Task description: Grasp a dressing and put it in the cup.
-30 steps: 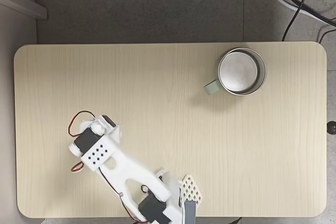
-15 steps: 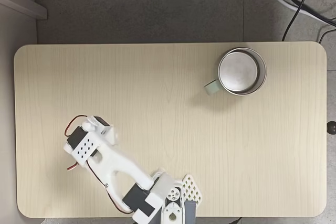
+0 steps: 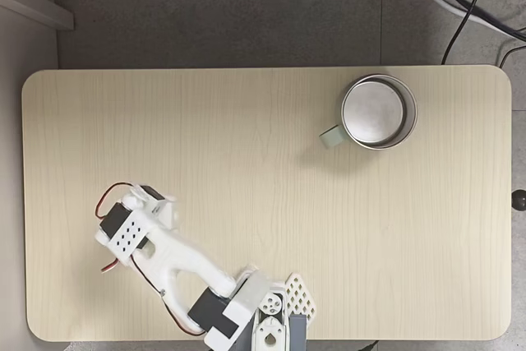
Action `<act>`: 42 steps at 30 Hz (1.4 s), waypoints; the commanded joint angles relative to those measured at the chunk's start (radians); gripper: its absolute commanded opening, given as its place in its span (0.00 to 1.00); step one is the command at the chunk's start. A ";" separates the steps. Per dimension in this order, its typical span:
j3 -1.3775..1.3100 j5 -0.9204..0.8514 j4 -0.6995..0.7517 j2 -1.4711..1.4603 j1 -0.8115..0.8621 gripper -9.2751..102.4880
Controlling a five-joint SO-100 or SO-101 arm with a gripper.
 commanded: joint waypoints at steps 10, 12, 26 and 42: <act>0.264 0.052 0.305 -0.281 -0.031 0.08; 0.324 0.054 0.368 -0.325 -0.026 0.08; 0.709 -0.003 0.658 -0.534 0.201 0.08; 0.787 -0.052 0.451 -0.499 1.074 0.08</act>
